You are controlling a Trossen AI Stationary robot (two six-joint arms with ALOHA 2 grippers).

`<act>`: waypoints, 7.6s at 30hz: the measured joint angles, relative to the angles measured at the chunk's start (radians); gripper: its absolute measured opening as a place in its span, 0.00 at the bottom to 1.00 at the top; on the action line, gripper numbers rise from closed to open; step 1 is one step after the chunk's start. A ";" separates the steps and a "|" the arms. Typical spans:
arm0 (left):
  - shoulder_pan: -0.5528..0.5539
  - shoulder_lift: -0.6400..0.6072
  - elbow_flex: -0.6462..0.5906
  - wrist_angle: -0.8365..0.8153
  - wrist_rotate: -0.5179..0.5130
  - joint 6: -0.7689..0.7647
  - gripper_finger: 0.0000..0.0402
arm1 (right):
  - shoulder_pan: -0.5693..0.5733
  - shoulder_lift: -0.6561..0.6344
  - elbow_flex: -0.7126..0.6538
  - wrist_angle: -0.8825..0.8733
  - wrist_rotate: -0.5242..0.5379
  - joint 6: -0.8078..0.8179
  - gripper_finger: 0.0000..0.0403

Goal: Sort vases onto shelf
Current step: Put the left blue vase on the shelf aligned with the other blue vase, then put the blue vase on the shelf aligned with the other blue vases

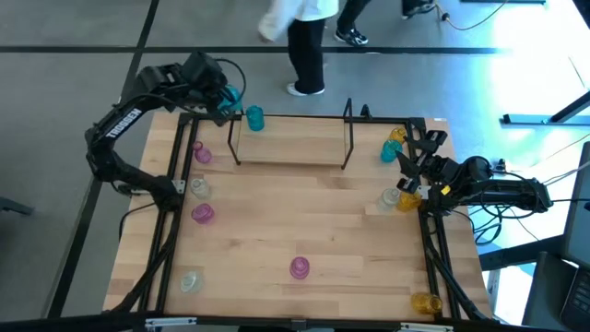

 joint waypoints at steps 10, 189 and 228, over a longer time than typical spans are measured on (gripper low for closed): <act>-0.154 0.145 0.000 0.086 0.019 0.021 0.10 | 0.000 0.000 0.000 0.001 0.000 0.000 0.45; -0.490 -0.170 -1.187 1.588 0.437 0.159 0.31 | -0.587 0.837 0.752 -1.732 0.173 0.793 0.44; -0.490 -0.169 -1.187 1.578 0.435 0.160 0.31 | -0.655 1.117 0.753 -1.794 0.090 0.739 0.25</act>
